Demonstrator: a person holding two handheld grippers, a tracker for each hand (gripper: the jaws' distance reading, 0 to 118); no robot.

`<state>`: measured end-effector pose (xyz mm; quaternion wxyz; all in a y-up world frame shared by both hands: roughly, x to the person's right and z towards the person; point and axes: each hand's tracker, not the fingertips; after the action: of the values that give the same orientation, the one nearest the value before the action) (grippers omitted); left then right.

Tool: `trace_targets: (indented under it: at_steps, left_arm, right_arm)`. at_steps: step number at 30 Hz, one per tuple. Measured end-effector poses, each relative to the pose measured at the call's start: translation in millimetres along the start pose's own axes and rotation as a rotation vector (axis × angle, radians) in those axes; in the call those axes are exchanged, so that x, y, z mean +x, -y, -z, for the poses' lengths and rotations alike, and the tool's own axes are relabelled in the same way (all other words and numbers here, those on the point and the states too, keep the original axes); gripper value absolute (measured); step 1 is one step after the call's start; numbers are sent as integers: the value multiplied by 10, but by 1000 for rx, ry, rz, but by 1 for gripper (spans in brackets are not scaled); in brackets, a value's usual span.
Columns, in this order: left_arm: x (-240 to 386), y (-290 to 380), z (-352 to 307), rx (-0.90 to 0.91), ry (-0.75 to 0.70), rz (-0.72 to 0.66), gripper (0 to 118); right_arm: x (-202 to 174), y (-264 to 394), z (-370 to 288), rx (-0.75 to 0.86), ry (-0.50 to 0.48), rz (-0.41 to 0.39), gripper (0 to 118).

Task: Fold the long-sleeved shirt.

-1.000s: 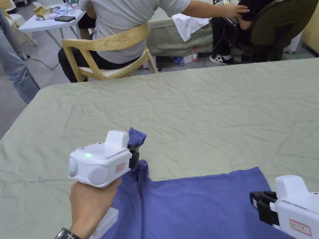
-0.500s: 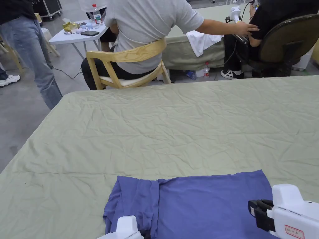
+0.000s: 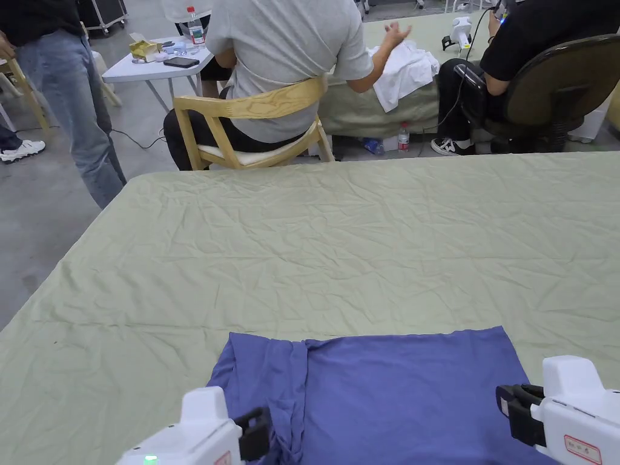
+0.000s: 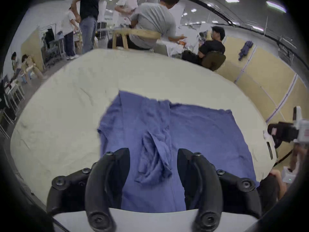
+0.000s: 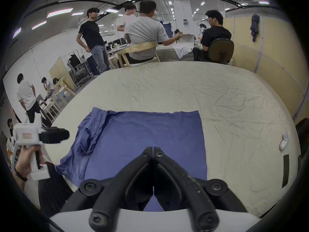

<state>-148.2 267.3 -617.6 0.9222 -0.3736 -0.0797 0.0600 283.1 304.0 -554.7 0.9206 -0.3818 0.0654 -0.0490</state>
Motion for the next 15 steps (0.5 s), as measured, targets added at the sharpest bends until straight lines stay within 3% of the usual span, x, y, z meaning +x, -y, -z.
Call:
trace_targets:
  at_steps: [5,7,9,11,15]
  left_arm:
    - [-99,-240,-487,70,-66,-19,60]
    - [-165,-304,-623,75,-70,-12,39]
    - [-174,-314,-757,90,-81,1,8]
    - [-169,-307,-859,114,-75,2,1]
    - [-180,-326,-949,103,-23,29,0]
  right_arm:
    - [8,15,-192,34,21,-18,0]
    - [-1,30,-270,51,38,-29,0]
    - [7,57,-331,72,56,-27,0]
    - [18,85,-380,82,59,-19,0]
    - [23,132,-452,91,60,-6,0]
